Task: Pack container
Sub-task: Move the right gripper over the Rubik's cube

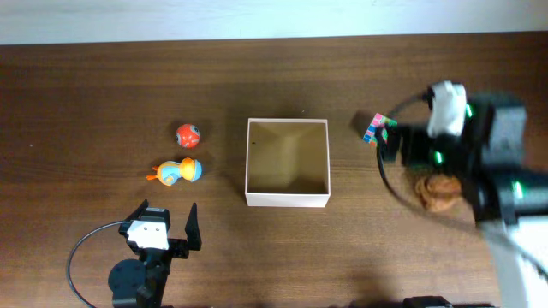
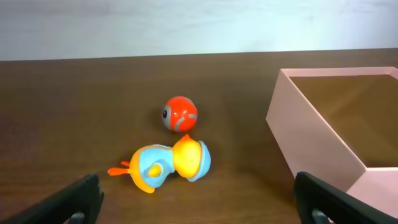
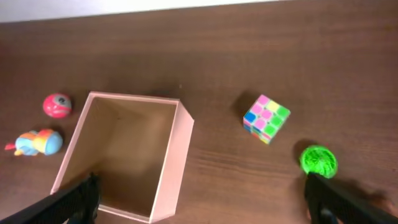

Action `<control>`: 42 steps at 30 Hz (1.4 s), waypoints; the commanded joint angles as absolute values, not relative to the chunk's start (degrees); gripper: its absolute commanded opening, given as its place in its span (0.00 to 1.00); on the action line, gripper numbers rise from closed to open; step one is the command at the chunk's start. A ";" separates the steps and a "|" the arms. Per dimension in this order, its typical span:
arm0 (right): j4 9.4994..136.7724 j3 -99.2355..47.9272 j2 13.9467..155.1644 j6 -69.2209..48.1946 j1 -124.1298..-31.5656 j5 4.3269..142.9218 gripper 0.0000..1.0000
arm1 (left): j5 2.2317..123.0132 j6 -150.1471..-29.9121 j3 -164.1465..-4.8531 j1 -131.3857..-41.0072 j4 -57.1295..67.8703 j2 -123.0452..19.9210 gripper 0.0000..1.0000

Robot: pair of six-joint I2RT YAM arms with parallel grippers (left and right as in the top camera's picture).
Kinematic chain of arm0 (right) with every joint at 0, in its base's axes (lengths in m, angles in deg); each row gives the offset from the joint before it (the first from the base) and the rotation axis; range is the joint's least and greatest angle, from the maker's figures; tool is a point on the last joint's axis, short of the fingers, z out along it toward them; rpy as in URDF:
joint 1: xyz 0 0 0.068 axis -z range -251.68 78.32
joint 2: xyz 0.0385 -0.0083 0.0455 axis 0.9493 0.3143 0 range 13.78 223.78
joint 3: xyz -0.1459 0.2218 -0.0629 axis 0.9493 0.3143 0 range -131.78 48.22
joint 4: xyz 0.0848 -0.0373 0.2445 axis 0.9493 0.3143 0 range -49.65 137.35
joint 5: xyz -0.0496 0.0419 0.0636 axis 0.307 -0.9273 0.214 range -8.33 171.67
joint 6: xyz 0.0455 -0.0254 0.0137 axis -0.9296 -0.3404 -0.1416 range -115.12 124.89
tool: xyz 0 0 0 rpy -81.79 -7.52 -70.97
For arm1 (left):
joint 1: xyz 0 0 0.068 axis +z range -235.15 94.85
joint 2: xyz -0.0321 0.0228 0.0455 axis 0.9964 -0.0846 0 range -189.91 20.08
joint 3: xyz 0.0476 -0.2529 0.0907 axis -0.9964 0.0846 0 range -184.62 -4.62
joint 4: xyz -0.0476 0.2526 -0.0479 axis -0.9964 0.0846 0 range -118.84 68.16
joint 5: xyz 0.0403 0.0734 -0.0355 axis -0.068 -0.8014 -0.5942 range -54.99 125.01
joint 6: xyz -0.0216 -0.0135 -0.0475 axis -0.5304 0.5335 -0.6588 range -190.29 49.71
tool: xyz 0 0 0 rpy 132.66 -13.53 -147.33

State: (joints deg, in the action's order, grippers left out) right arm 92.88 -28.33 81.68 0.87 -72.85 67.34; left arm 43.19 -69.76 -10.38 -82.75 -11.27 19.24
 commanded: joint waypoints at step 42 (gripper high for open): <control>76.86 -32.33 127.95 -27.56 -72.68 83.86 0.88 | 43.80 -68.51 -10.12 -82.36 -11.27 19.79 0.99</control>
